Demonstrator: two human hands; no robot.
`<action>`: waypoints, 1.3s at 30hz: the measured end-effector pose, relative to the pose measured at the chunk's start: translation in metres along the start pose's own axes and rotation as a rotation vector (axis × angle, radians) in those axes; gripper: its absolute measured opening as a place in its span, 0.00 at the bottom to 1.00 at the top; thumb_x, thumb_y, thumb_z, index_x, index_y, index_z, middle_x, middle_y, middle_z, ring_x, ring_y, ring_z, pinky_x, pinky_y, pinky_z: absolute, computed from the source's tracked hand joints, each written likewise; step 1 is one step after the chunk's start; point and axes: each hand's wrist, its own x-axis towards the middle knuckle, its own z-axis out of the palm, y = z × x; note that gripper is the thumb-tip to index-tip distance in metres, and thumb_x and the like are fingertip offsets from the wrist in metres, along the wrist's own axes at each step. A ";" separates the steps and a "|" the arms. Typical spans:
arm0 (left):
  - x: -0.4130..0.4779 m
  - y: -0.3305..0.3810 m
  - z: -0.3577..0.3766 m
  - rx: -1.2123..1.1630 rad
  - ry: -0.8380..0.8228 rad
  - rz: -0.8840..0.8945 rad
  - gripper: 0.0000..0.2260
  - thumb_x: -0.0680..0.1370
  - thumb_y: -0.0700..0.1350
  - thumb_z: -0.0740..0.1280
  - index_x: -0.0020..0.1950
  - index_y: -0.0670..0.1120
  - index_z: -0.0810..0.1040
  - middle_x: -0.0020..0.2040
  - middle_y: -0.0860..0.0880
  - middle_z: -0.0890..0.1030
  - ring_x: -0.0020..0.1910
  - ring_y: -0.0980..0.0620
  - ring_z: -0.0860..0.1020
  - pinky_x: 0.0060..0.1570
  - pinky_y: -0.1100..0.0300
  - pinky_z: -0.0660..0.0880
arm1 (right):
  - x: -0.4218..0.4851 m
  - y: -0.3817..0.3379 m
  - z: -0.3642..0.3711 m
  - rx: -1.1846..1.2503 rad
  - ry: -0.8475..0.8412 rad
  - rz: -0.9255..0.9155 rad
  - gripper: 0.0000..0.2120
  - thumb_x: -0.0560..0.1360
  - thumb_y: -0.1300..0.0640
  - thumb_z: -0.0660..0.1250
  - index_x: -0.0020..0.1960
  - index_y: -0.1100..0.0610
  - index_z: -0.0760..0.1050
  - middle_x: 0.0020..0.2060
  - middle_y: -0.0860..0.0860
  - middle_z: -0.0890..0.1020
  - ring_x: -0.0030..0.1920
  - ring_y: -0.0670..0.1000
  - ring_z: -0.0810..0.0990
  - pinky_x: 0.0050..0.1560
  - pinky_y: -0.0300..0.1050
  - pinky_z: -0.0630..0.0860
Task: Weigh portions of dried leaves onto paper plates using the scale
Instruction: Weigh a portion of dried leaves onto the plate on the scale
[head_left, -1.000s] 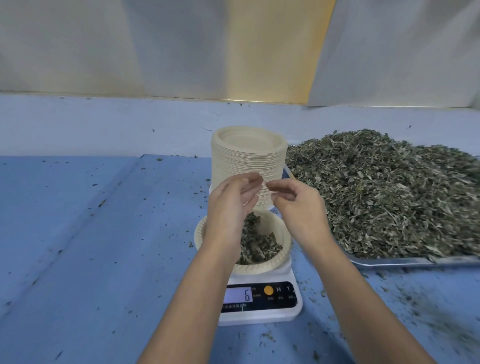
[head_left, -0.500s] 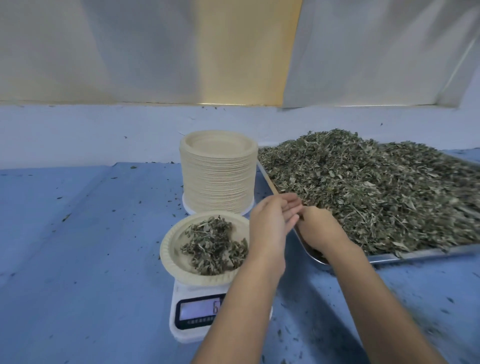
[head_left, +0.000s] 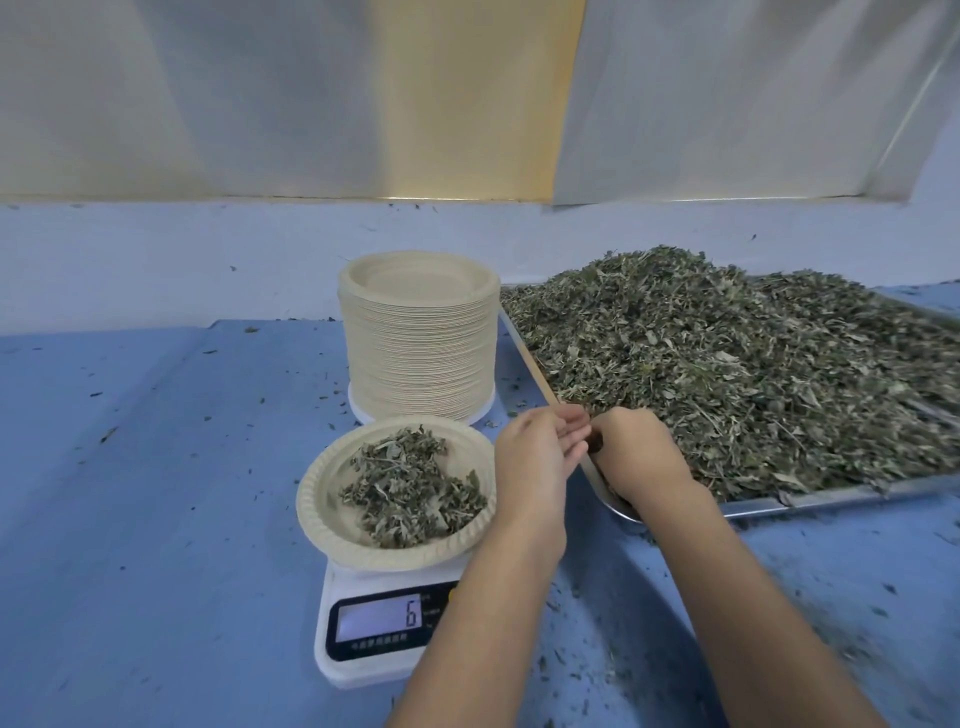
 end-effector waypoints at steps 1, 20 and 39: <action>0.000 0.000 0.000 0.001 0.003 -0.003 0.13 0.79 0.33 0.55 0.46 0.39 0.78 0.49 0.42 0.82 0.52 0.48 0.81 0.52 0.62 0.77 | 0.000 0.000 0.001 0.000 0.014 -0.007 0.07 0.73 0.55 0.64 0.38 0.56 0.77 0.39 0.59 0.80 0.46 0.63 0.80 0.40 0.43 0.68; -0.002 0.036 -0.017 0.052 0.057 0.226 0.11 0.79 0.34 0.57 0.44 0.40 0.78 0.49 0.43 0.82 0.51 0.50 0.81 0.53 0.60 0.78 | 0.004 -0.021 -0.025 1.202 0.112 0.142 0.08 0.72 0.68 0.70 0.38 0.56 0.80 0.37 0.54 0.83 0.37 0.46 0.82 0.42 0.38 0.81; 0.006 0.089 -0.102 -0.123 0.214 0.351 0.12 0.77 0.34 0.56 0.46 0.39 0.79 0.46 0.43 0.83 0.49 0.49 0.83 0.48 0.61 0.79 | -0.013 -0.105 -0.018 0.659 -0.169 -0.089 0.02 0.68 0.54 0.75 0.39 0.52 0.83 0.36 0.48 0.84 0.39 0.46 0.82 0.42 0.46 0.81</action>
